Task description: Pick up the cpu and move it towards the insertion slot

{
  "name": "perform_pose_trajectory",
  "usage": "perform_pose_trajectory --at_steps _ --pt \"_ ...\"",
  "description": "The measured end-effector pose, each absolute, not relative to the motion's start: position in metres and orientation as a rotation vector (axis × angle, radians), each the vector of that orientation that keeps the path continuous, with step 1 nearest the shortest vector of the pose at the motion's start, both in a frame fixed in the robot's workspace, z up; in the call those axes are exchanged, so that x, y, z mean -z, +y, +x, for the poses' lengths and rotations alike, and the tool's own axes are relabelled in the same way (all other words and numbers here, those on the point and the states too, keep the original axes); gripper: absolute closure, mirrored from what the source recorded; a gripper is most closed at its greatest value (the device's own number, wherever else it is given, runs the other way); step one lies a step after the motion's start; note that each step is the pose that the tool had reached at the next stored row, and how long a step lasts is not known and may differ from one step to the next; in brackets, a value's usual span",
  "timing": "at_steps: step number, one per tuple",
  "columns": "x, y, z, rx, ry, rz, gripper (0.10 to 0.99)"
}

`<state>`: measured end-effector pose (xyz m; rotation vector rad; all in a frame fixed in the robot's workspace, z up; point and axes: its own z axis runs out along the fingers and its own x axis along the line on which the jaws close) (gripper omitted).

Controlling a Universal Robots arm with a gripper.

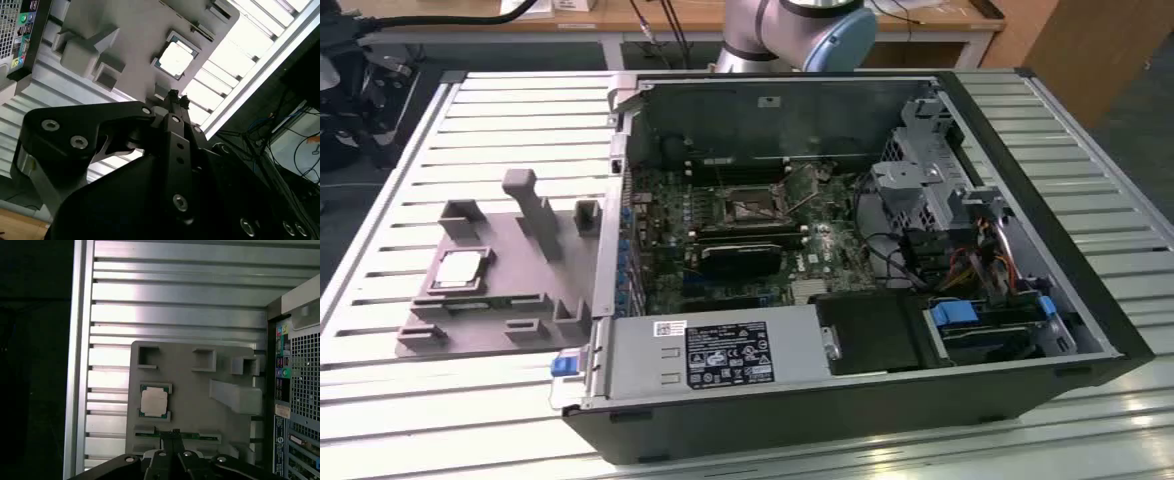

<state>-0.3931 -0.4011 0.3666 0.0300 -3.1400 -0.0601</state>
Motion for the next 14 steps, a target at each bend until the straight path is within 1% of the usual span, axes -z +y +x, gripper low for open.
perform_pose_trajectory --at_steps 14 --pt "-0.3652 -0.4012 -0.3932 0.06 -3.143 0.03 0.984"
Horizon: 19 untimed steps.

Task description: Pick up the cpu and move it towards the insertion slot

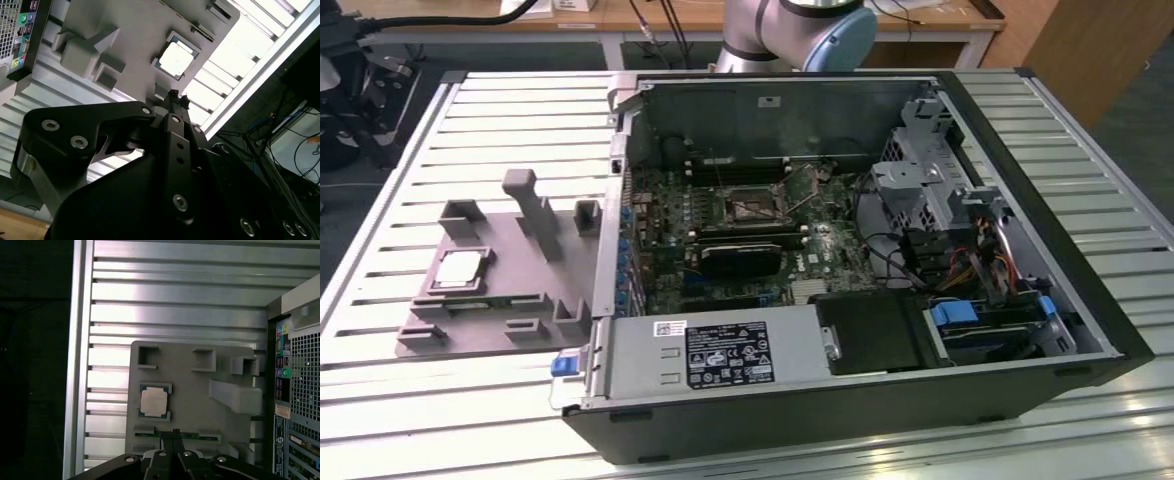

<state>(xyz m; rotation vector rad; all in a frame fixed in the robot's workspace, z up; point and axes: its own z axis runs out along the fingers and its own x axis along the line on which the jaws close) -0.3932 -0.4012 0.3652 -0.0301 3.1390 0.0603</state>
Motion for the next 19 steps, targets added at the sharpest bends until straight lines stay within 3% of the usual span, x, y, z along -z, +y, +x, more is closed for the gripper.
perform_pose_trajectory --at_steps 19 --pt "-0.333 -0.404 -0.399 -0.059 3.122 -0.03 0.984"
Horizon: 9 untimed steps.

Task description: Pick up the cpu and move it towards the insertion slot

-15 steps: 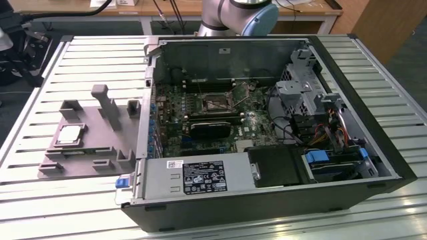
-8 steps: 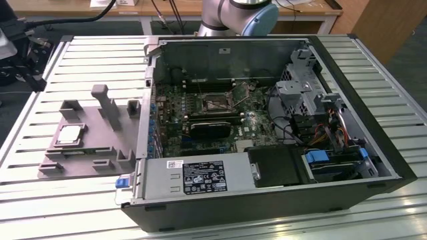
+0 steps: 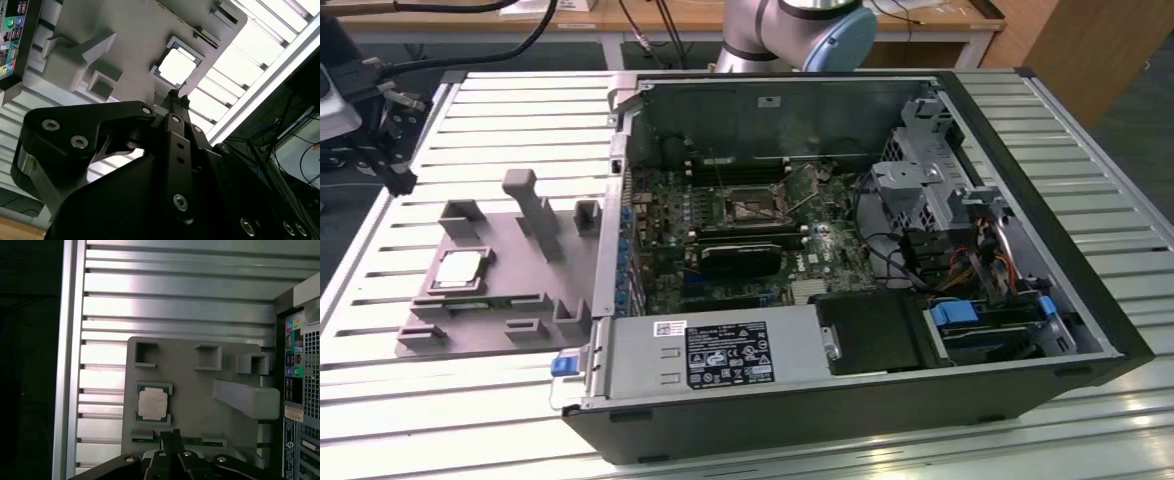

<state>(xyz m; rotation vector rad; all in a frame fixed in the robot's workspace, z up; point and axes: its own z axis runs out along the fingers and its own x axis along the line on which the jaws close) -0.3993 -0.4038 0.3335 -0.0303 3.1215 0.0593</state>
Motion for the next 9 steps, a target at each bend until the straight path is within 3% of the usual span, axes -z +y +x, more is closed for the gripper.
perform_pose_trajectory --at_steps 9 --pt "-0.317 -0.404 -0.404 -0.059 3.121 -0.03 0.984"
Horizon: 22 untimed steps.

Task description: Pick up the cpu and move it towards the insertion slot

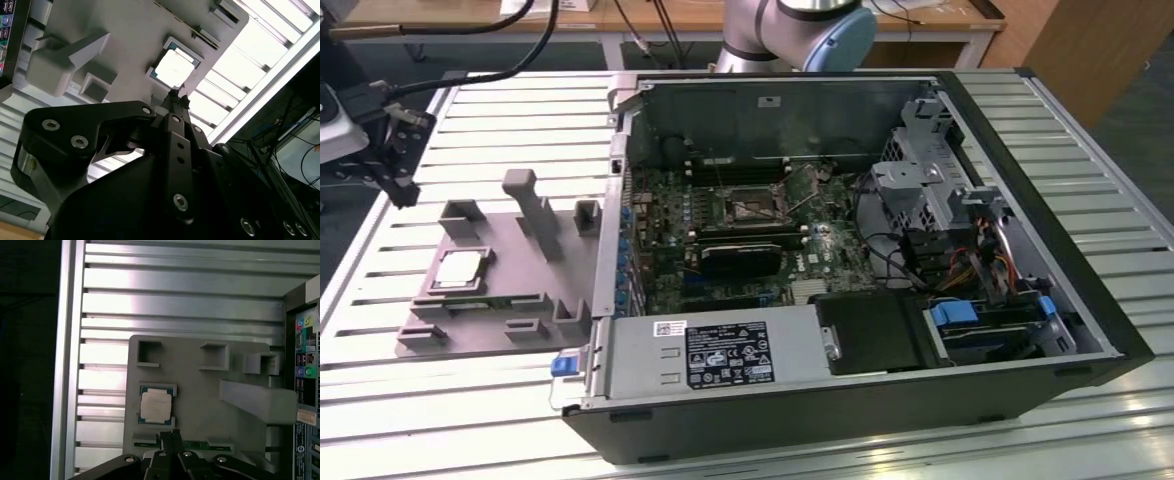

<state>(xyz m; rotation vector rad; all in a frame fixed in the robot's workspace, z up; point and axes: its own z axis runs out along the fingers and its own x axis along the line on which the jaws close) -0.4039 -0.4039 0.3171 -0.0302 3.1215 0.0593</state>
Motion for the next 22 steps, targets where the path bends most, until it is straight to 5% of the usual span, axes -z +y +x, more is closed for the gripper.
perform_pose_trajectory --at_steps 22 --pt "-0.277 -0.404 -0.41 -0.059 3.121 -0.03 0.984"
